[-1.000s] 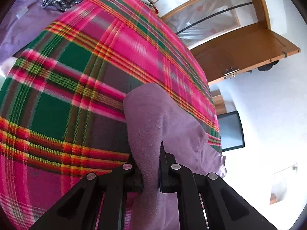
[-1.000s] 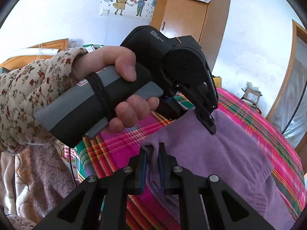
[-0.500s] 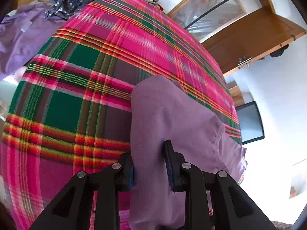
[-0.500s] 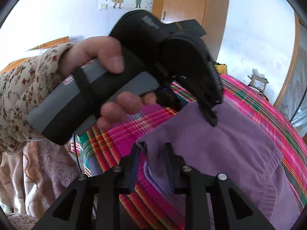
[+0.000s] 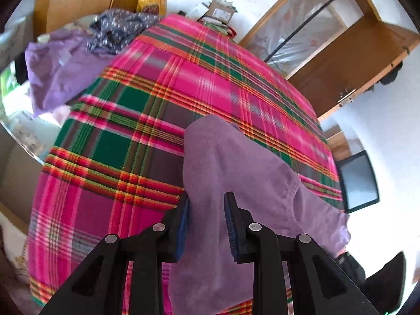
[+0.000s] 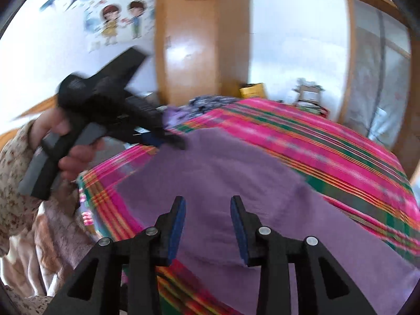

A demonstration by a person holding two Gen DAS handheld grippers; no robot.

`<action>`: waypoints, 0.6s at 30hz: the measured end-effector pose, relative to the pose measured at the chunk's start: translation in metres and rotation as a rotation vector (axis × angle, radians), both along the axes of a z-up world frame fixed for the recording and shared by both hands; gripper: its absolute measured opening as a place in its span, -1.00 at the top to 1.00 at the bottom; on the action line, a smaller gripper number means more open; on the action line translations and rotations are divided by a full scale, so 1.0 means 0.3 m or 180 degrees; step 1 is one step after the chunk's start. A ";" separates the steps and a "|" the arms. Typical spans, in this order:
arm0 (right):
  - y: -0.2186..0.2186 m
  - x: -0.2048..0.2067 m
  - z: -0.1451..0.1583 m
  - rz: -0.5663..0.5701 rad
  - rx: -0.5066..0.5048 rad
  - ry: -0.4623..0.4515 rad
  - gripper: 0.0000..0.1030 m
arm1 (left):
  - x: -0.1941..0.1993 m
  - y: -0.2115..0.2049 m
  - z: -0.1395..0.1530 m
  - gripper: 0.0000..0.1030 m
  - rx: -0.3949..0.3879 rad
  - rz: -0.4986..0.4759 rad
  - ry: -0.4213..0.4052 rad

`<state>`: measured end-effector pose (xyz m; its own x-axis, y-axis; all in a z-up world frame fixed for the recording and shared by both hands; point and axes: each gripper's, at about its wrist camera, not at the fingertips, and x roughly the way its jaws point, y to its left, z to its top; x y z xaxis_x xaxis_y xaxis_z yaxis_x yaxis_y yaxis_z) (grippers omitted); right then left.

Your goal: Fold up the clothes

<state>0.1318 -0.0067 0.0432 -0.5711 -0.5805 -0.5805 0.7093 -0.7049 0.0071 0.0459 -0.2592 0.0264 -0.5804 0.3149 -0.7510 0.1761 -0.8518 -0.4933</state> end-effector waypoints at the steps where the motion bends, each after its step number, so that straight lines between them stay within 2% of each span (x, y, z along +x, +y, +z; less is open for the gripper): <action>1: 0.035 -0.011 -0.004 -0.0097 -0.0054 -0.0029 0.30 | 0.009 0.010 0.010 0.48 -0.0049 0.0010 0.0015; 4: 0.156 -0.066 -0.005 -0.0426 -0.0155 -0.0108 0.27 | 0.038 0.022 0.037 0.48 -0.0162 0.0096 0.0052; 11: 0.474 -0.170 -0.072 -0.1370 -0.0022 -0.0223 0.24 | 0.098 0.078 0.133 0.49 -0.0320 0.0309 0.0369; 13: 0.563 -0.198 -0.096 -0.1628 0.0019 -0.0266 0.24 | 0.099 0.135 0.158 0.49 -0.0360 0.0213 0.0456; 15: 0.652 -0.226 -0.119 -0.1886 0.0060 -0.0309 0.24 | 0.088 0.200 0.174 0.28 -0.0382 0.0071 0.0521; 18: 0.761 -0.240 -0.137 -0.2155 0.0092 -0.0328 0.24 | 0.048 0.313 0.176 0.20 -0.0342 -0.0233 0.0552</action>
<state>0.0596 0.2218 0.0020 -0.7436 -0.0985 -0.6613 0.1090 -0.9937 0.0254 0.0602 -0.1654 0.0791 -0.6823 0.2845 -0.6734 0.0324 -0.9085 -0.4166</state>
